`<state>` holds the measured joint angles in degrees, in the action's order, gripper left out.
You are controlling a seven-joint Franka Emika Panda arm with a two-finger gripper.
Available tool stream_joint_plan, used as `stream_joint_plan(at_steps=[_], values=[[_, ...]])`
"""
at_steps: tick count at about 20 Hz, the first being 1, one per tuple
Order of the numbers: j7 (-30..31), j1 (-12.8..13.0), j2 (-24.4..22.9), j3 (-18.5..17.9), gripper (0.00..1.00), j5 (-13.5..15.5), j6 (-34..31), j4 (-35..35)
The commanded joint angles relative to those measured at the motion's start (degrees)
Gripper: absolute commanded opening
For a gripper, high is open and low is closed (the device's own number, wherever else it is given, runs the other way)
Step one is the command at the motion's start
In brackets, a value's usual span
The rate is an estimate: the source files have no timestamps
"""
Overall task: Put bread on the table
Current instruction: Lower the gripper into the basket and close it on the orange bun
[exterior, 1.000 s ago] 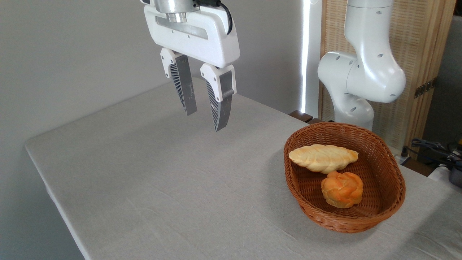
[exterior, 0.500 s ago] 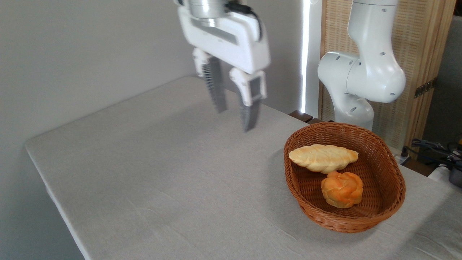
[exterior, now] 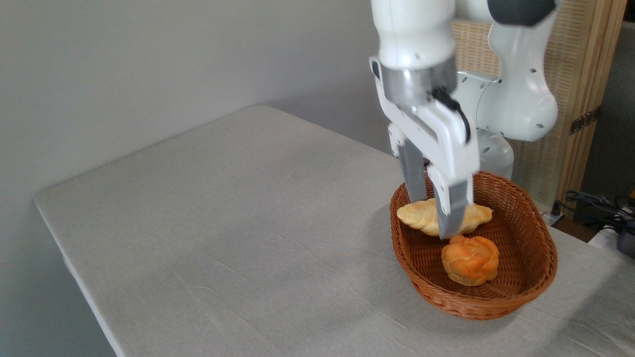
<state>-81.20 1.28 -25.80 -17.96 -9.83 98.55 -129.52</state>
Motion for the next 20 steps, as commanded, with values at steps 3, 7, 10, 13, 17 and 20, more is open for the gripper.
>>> stream_joint_plan(at_steps=[3,7,10,13,17,20], values=[[-9.75,2.15,-0.91,-10.94,1.0,-6.96,2.79,-4.33],[-9.85,2.85,-0.83,-11.84,1.0,-6.96,3.23,-6.52],[-9.85,2.85,-0.83,-11.84,1.0,-6.52,3.23,-7.06],[-9.68,2.85,-0.74,-11.84,1.0,-3.37,3.23,-7.06],[-9.59,2.85,-0.65,-11.84,1.0,-2.12,4.72,-8.9],[-9.59,2.85,-0.56,-11.84,0.99,-2.21,6.22,-10.13]])
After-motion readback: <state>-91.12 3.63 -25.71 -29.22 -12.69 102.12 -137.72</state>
